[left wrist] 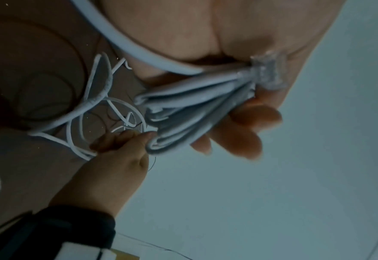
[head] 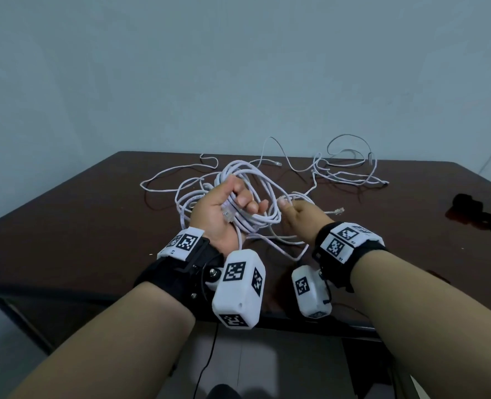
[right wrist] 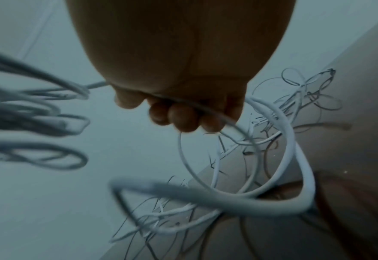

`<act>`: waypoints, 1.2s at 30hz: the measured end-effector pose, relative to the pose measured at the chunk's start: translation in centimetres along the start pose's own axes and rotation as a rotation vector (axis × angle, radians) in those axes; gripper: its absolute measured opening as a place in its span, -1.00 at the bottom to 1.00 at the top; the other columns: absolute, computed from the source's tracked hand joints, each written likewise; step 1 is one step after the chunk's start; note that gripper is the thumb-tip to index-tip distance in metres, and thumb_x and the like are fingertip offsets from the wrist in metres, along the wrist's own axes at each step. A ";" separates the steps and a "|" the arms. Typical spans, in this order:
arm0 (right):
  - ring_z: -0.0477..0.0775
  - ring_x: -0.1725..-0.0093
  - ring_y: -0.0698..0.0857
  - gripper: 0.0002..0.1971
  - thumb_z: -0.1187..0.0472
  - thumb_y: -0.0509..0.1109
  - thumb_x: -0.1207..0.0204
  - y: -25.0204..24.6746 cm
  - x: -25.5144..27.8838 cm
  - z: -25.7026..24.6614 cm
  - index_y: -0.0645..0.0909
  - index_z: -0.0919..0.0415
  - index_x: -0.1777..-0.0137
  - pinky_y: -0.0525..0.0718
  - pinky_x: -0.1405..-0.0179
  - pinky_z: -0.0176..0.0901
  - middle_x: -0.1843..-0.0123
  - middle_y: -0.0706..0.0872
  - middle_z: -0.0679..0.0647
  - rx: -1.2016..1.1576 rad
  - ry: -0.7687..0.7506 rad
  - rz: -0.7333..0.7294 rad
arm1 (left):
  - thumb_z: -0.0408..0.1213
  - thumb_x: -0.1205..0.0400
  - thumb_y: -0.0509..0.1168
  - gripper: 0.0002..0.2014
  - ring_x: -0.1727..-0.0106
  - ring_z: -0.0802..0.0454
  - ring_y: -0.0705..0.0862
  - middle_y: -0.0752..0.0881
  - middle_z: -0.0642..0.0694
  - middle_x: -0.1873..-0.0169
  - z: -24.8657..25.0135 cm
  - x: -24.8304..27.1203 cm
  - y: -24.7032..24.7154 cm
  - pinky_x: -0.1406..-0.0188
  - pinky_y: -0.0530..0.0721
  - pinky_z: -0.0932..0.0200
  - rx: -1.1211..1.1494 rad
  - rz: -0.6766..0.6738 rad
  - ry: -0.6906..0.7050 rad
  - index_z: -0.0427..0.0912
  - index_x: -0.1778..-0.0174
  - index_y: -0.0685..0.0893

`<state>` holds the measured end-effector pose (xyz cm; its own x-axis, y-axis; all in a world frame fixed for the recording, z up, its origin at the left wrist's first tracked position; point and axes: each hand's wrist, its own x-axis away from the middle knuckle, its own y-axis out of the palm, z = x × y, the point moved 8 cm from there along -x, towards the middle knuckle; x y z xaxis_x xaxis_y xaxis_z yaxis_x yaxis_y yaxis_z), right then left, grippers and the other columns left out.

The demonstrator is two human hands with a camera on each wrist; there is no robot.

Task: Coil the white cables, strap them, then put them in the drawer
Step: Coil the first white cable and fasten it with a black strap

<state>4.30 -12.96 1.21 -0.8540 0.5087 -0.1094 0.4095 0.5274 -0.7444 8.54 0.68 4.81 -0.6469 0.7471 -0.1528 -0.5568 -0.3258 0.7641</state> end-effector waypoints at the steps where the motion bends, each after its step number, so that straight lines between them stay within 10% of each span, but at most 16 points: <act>1: 0.17 0.11 0.59 -0.52 -0.07 -0.01 -0.69 0.0 0.0 -0.4 0.55 0.28 0.18 0.49 0.01 -0.06 0.18 0.63 0.22 0.065 0.005 0.014 | -0.16 -0.48 0.18 -0.72 0.65 0.06 0.56 0.49 -0.02 0.70 0.0 0.2 0.4 0.36 0.74 0.18 0.023 -0.018 0.005 -0.17 0.54 0.53; 6: 0.31 -0.11 0.63 -0.81 0.19 0.17 -0.62 1.1 0.3 -2.6 0.50 0.27 -0.12 0.58 -0.04 0.03 -0.08 0.66 0.23 0.320 -0.063 -0.028 | -0.24 -0.50 0.17 -0.80 0.62 0.06 0.61 0.53 -0.02 0.70 -0.2 0.4 0.8 0.34 0.74 0.19 -0.006 -0.056 0.039 -0.20 0.03 0.60; 12: 0.27 -0.13 0.64 -0.72 0.10 0.23 -0.56 2.8 1.4 -3.7 0.48 0.19 -0.22 0.61 -0.14 0.10 -0.14 0.68 0.20 0.358 -0.120 -0.169 | -0.39 -0.19 0.61 -0.08 0.49 0.01 0.70 0.78 -0.27 0.02 -0.8 0.1 0.5 0.35 0.72 0.18 -0.007 -0.216 -0.048 0.10 -0.46 0.40; 18: 0.19 -0.01 0.64 -0.86 0.19 0.25 -0.55 3.0 2.2 -4.8 0.49 0.18 -0.07 0.52 0.11 -0.08 -0.02 0.69 0.16 0.335 -0.192 -0.152 | -0.61 -0.63 0.06 -0.21 0.29 -0.04 0.80 0.33 -0.18 -0.58 0.5 0.5 -0.3 0.22 0.77 0.14 -0.176 0.014 0.087 0.32 -0.59 0.10; 25: 0.10 0.08 0.58 -0.98 0.29 0.29 -0.48 2.5 3.4 -4.5 0.54 0.19 0.15 0.46 0.15 -0.18 0.15 0.64 0.07 0.370 -0.195 -0.199 | -0.69 -0.63 0.09 -0.11 -0.39 -0.27 0.55 0.17 0.07 -0.65 1.6 0.2 -1.9 -0.34 0.53 -0.16 -0.410 0.122 0.207 0.43 -0.55 0.02; 29: 0.13 -0.11 0.64 -0.84 0.27 0.29 -0.51 2.7 3.7 -4.4 0.63 0.18 -0.05 0.53 0.00 -0.16 -0.05 0.72 0.12 0.410 -0.168 -0.250 | -0.64 -0.60 0.22 -0.28 0.00 0.22 0.72 0.57 0.33 -0.21 1.9 0.4 -2.5 -0.37 0.53 -0.19 -0.540 0.202 0.255 0.50 -0.11 0.35; 32: 0.14 -0.01 0.60 -0.88 0.29 0.24 -0.53 2.8 3.7 -4.7 0.52 0.09 0.19 0.38 0.16 -0.20 0.13 0.62 0.08 0.476 -0.206 -0.236 | -0.38 -0.48 0.41 -0.41 0.10 0.35 0.67 0.70 0.49 0.33 1.9 0.0 -3.6 -0.23 0.56 -0.11 -0.759 0.229 0.225 0.64 0.10 0.54; 36: 0.17 -0.10 0.62 -0.83 0.23 0.22 -0.56 2.0 3.3 -5.5 0.63 0.12 -0.03 0.49 0.08 -0.13 -0.03 0.71 0.10 0.543 -0.291 -0.137 | -0.30 -0.50 0.36 -0.49 -0.36 0.05 0.60 0.68 0.01 -0.25 0.6 -0.2 -3.5 -0.41 0.47 0.00 -0.942 0.133 0.065 0.37 -0.27 0.56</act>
<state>4.03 -6.51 2.98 -0.9708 0.2145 -0.1076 0.1344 0.1145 -0.9843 10.96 1.99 2.55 -0.7468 0.6462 -0.1570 -0.6495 -0.7595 -0.0367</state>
